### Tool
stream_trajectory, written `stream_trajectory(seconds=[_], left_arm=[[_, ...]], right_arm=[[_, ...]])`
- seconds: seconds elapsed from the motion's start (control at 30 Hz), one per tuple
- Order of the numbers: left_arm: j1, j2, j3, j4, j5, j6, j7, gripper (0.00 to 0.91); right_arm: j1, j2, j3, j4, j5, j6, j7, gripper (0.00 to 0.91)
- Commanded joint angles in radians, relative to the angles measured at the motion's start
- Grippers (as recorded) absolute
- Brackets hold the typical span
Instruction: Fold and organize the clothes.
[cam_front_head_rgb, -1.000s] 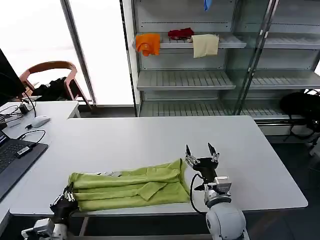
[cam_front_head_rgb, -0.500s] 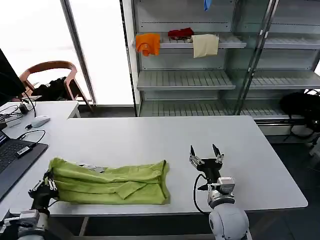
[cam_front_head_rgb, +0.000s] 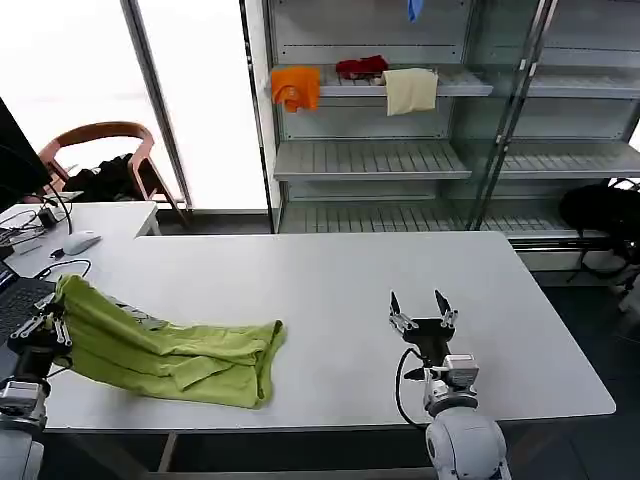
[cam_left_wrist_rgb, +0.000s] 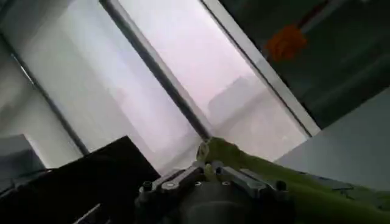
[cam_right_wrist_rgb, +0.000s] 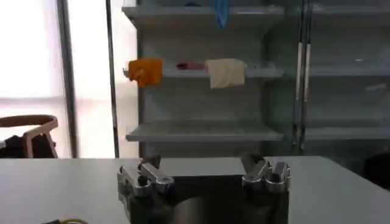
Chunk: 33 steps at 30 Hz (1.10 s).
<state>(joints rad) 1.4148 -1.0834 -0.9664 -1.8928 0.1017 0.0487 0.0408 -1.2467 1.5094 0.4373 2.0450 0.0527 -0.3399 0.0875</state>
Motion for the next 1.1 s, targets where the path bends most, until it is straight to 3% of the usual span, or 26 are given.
stream_trajectory(seconds=[0.03,0.23,0.43,1.1], left_arm=[[0.053,-0.155,0.198,-0.199,0.23,0.034,0.022,0.0],[0.065,-0.206,0.411,-0.231,0.313,0.073,0.003,0.01],[0.038,-0.216,0.527,-0.238,0.354,0.132,-0.007,0.01],[0.005,-0.272,0.637,-0.102,0.361,0.179,-0.044,0.02]], right_arm=[[-0.005,0.003,0.01,-0.007,0.0,0.003,0.001,0.907],[-0.012,0.007,0.015,-0.017,-0.001,0.005,0.003,0.907],[-0.018,0.006,0.024,-0.019,0.001,0.008,0.002,0.907],[-0.022,0.011,0.026,-0.037,-0.009,0.006,0.017,0.907]])
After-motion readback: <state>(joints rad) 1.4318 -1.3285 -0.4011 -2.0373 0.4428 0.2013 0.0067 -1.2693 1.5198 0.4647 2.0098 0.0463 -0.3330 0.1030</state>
